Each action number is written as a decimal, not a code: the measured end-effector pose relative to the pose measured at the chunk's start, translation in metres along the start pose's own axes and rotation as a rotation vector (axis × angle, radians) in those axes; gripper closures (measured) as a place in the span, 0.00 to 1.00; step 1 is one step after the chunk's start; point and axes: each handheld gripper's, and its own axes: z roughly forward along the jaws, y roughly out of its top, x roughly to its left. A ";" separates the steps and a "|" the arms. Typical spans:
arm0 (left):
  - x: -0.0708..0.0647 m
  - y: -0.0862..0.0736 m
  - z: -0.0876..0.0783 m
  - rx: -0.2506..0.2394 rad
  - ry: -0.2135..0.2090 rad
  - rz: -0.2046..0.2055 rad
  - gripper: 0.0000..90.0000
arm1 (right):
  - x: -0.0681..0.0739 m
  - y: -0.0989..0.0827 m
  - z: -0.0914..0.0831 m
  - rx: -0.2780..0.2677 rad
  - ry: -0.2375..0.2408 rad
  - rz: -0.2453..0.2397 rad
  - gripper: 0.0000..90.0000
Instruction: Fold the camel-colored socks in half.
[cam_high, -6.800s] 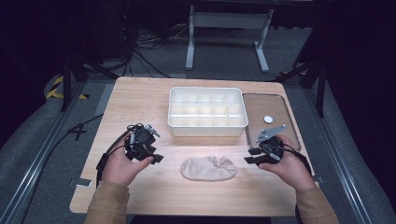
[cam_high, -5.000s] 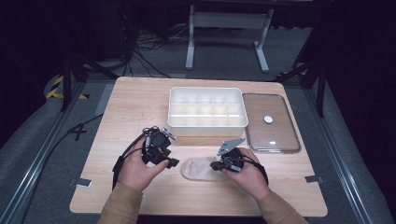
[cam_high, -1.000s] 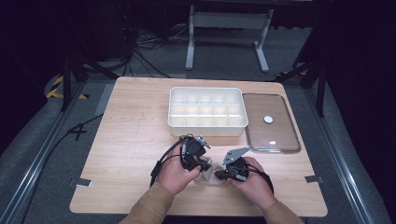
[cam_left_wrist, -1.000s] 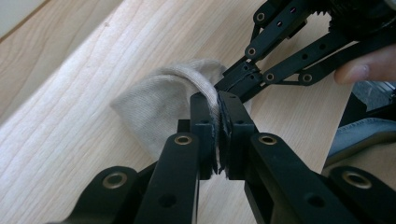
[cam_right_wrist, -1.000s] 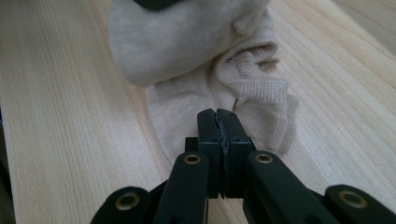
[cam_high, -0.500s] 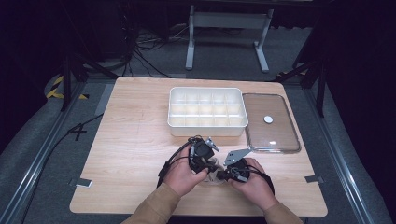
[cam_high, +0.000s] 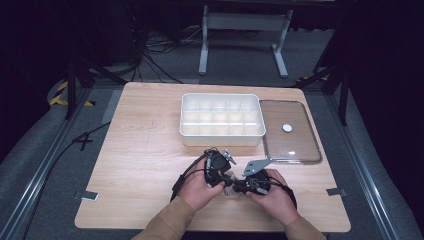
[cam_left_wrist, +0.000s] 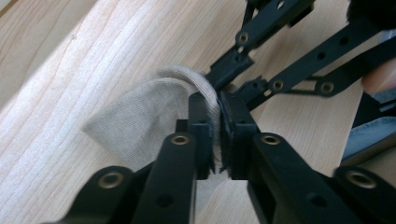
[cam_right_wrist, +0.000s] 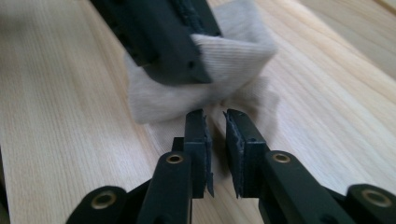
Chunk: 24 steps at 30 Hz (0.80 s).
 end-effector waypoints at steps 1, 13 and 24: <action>0.000 0.000 -0.001 -0.013 -0.018 -0.004 0.85 | -0.001 0.000 -0.004 -0.002 -0.014 0.006 0.87; 0.025 -0.023 -0.034 -0.038 0.066 -0.022 0.79 | -0.008 0.005 -0.047 -0.151 -0.050 0.052 0.89; 0.030 -0.038 -0.022 0.048 0.086 -0.050 0.96 | 0.023 0.028 -0.013 -0.170 0.041 -0.021 0.92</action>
